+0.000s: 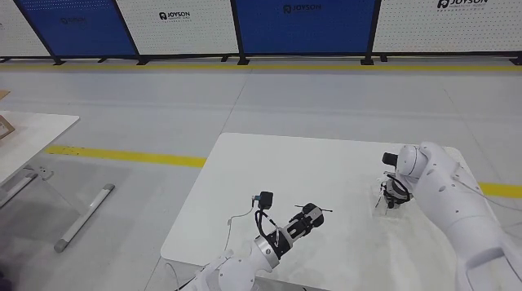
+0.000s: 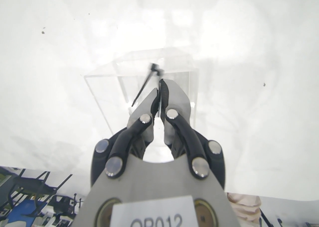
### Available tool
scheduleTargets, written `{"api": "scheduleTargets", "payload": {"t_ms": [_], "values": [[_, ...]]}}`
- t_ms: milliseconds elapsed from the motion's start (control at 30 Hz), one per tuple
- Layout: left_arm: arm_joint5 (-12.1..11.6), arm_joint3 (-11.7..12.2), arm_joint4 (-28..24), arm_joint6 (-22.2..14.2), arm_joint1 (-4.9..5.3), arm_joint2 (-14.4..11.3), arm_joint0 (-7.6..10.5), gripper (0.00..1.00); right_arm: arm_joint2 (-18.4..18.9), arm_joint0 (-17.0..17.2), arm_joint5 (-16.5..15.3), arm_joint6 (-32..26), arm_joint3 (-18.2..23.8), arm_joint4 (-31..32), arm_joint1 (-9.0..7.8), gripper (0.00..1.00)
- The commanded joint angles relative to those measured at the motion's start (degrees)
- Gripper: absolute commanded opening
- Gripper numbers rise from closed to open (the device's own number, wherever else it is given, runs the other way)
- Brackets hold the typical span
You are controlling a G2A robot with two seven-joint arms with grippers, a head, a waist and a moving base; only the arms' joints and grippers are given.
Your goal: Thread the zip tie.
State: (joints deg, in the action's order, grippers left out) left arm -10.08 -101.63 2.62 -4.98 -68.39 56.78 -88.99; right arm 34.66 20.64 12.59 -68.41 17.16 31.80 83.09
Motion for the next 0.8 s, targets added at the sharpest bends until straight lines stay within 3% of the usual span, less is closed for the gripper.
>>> {"api": "scheduleTargets", "payload": {"t_ms": [0, 400, 667, 767], "values": [[0.0, 0.0, 0.0, 0.0, 0.00, 0.0, 0.00, 0.00, 0.1, -0.1, -0.1, 0.1, -0.5, 0.0, 0.16, 0.00], [0.0, 0.0, 0.0, 0.0, 0.00, 0.0, 0.00, 0.00, 1.0, -0.6, -2.0, 1.4, -1.8, 0.4, 0.39, 0.00], [0.0, 0.0, 0.0, 0.0, 0.00, 0.0, 0.00, 0.00, 2.1, -0.4, -3.5, 2.2, -1.1, 0.4, -0.41, 0.00], [0.0, 0.0, 0.0, 0.0, 0.00, 0.0, 0.00, 0.00, 3.1, -0.4, -5.7, 2.4, -1.0, -0.5, -1.01, 0.00]]}}
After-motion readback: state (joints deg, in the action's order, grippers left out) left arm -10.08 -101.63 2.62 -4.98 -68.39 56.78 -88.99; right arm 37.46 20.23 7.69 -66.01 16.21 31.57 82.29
